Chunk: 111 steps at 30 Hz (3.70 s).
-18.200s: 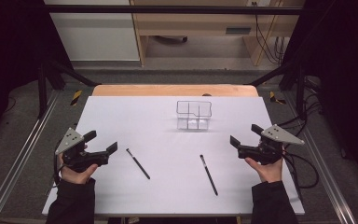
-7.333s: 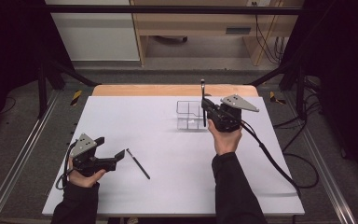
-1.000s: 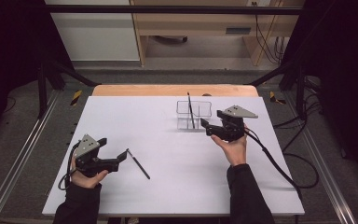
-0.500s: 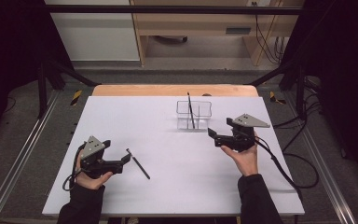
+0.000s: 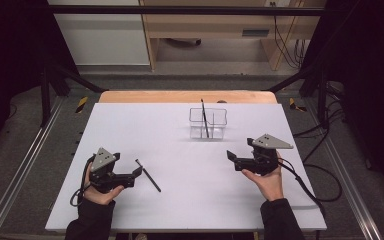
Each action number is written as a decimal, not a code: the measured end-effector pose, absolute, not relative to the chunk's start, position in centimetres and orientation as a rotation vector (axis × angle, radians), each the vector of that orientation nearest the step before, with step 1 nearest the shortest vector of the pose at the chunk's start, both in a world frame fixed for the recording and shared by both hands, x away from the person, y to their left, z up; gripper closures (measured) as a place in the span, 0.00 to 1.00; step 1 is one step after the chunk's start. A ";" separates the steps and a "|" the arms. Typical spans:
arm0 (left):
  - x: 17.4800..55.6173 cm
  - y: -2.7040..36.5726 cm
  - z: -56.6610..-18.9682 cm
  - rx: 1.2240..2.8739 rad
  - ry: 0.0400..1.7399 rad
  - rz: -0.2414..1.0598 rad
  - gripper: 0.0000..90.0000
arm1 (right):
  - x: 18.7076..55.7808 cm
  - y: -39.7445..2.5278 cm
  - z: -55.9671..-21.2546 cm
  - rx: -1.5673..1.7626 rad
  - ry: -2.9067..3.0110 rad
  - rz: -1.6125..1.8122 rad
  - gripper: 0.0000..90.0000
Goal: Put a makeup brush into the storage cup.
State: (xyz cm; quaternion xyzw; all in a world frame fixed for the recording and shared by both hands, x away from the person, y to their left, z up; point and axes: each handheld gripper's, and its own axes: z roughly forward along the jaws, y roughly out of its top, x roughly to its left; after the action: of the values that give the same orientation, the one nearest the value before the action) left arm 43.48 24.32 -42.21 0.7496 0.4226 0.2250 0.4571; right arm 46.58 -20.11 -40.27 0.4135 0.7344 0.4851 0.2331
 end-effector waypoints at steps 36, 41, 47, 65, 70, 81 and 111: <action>43.5 22.0 -45.7 1.958 1.205 0.550 0.07 | 44.1 -20.8 -41.5 1.127 2.027 1.360 0.13; 43.9 21.1 -46.3 1.996 1.229 0.560 0.07 | 43.7 -21.0 -41.3 1.128 2.013 1.368 0.12; 44.5 20.2 -46.8 2.016 1.255 0.556 0.08 | 43.6 -21.2 -41.2 1.127 2.012 1.366 0.12; 45.1 18.4 -47.9 2.089 1.290 0.533 0.21 | 43.7 -21.0 -41.3 1.134 2.014 1.366 0.12; 45.0 18.4 -47.9 2.086 1.295 0.531 0.28 | 43.7 -21.1 -41.3 1.132 2.014 1.364 0.12; 44.7 18.8 -47.6 2.087 1.302 0.526 0.48 | 43.7 -21.1 -41.3 1.131 2.017 1.357 0.12; 44.3 19.5 -46.9 2.116 1.237 0.408 0.83 | 43.7 -21.2 -41.4 1.137 2.019 1.358 0.12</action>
State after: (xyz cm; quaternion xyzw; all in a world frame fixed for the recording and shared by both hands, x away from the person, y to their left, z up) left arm 44.26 19.46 -46.92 0.8061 0.4713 0.1555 0.3224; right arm 43.69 -21.16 -41.38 0.4125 0.7323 0.4925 0.2259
